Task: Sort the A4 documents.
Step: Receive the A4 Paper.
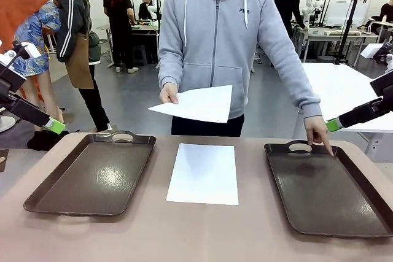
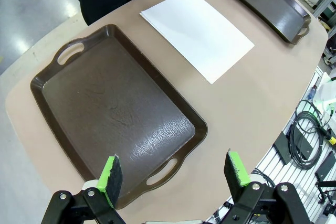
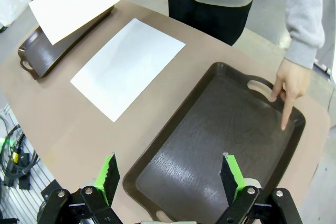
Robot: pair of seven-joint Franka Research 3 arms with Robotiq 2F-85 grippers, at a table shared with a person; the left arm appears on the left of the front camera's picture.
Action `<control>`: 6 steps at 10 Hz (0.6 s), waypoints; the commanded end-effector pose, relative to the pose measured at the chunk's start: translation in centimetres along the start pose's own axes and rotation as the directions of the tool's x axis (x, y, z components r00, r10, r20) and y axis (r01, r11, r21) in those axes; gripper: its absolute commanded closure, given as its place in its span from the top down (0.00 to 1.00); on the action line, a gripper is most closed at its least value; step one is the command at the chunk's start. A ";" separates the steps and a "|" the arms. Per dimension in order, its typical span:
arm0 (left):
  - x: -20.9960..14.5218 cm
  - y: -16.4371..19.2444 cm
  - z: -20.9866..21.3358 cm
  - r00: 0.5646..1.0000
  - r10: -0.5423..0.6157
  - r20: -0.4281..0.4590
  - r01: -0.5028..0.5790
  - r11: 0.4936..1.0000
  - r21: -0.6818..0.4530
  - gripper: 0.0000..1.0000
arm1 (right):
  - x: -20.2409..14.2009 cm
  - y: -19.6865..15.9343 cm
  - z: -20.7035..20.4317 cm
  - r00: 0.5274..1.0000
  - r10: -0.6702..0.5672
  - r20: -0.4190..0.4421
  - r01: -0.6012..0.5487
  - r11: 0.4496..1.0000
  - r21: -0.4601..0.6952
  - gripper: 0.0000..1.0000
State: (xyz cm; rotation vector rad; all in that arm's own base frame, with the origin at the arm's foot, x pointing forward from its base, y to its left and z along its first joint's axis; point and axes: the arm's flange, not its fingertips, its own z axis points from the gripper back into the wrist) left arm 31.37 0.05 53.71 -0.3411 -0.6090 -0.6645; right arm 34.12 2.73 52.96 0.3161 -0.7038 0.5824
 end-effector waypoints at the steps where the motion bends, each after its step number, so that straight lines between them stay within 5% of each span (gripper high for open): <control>1: 0.0 0.1 0.0 1.000 0.000 0.005 0.000 1.000 -0.011 1.00 | -0.1 -0.1 -0.2 1.000 0.005 -0.003 -0.005 1.000 0.008 1.00; 6: 0.0 0.1 0.0 1.000 0.000 0.005 0.000 1.000 -0.011 1.00 | 0.0 0.0 0.0 1.000 0.000 0.000 0.000 1.000 0.000 1.00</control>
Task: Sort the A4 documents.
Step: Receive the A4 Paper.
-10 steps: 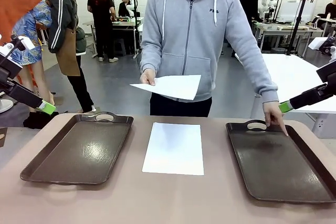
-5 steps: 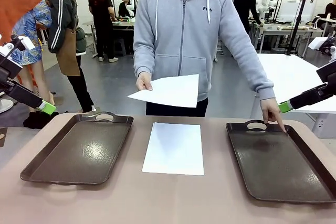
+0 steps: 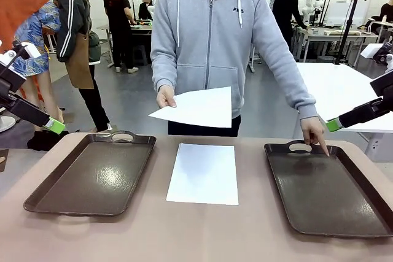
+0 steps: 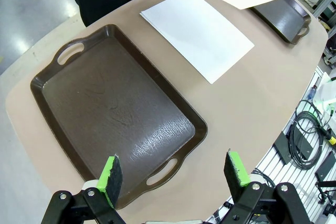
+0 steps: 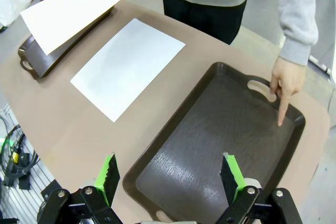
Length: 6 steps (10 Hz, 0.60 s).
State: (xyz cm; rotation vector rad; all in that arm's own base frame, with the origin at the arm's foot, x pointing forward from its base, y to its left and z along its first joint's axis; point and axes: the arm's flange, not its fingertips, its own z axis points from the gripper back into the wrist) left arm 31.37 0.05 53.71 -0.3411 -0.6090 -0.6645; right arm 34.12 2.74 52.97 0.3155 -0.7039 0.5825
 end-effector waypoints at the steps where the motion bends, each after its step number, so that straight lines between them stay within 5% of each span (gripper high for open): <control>1: 0.0 0.1 0.0 1.000 0.000 0.005 0.000 1.000 -0.011 1.00 | 1.2 -0.6 -1.4 0.995 -0.097 -0.026 0.099 0.991 0.088 1.00; 6: 0.0 0.1 0.0 1.000 0.000 0.005 0.000 1.000 -0.011 1.00 | 6.8 -0.3 -10.7 0.888 -0.394 -0.238 0.447 0.861 0.244 1.00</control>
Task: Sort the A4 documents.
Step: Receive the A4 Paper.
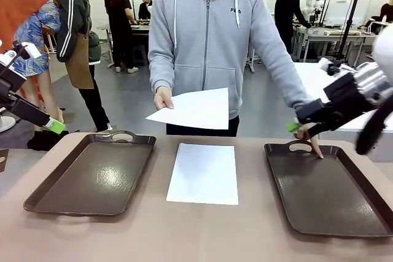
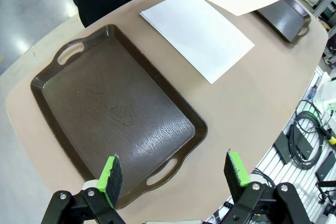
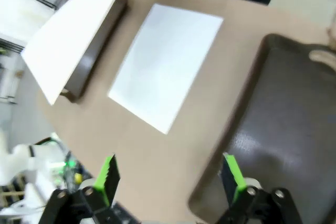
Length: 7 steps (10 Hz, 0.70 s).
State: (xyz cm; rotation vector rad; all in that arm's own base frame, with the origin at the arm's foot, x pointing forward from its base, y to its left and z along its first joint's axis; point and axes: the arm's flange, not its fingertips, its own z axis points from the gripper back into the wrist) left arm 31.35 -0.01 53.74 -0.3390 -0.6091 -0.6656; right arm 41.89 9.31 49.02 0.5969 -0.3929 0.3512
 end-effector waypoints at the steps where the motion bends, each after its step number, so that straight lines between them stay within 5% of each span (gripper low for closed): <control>1: -0.1 0.1 0.0 1.000 0.002 0.006 -0.002 1.000 -0.012 1.00 | 3.4 0.1 -1.7 0.986 -0.161 -0.030 0.164 0.976 0.141 1.00; 7: -0.1 0.1 0.0 1.000 0.002 0.006 -0.002 1.000 -0.012 1.00 | 6.8 0.3 -9.5 0.911 -0.411 -0.035 0.385 0.819 0.426 1.00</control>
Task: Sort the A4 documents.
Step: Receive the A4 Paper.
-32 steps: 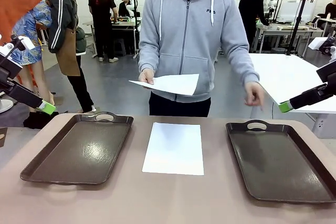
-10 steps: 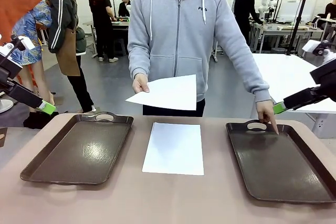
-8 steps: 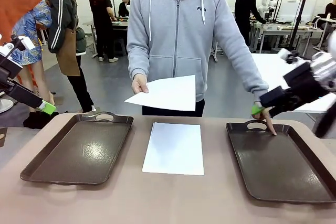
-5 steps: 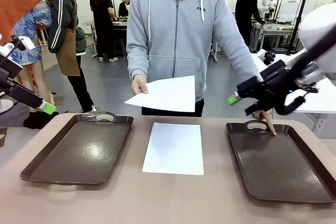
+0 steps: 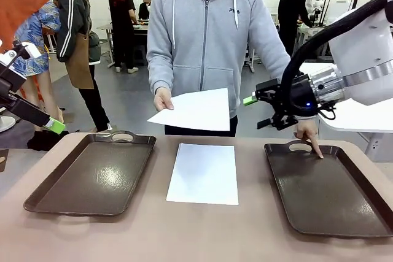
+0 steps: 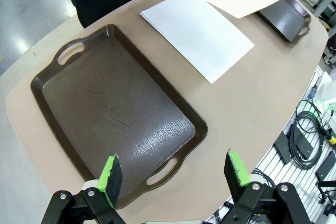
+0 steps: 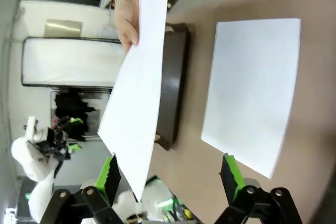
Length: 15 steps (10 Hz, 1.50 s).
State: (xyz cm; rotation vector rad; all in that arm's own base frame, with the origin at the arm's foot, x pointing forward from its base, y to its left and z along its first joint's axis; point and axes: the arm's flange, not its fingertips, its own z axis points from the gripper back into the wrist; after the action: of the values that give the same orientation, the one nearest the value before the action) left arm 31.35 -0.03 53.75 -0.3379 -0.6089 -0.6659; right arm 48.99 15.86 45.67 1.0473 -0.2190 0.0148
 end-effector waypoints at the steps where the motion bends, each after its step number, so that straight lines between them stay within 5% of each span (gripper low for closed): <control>1: -0.1 0.1 0.0 1.000 0.002 0.006 -0.002 1.000 -0.013 1.00 | 1.4 -0.5 -2.3 0.999 -0.017 0.028 0.016 0.998 0.061 1.00; 7: -0.1 0.1 0.0 1.000 0.002 0.006 -0.002 1.000 -0.013 1.00 | 4.0 -0.6 -7.2 0.995 -0.098 -0.010 0.099 0.981 0.164 1.00; 15: -0.1 0.1 0.0 1.000 0.002 0.006 -0.002 1.000 -0.013 1.00 | 5.6 -1.5 -8.0 0.976 -0.216 -0.029 0.214 0.924 0.316 1.00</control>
State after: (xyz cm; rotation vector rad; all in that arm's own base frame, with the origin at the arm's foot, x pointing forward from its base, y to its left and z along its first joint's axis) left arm 31.35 -0.04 53.75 -0.3377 -0.6089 -0.6657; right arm 55.51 21.44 41.96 1.3309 -0.1205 -0.1541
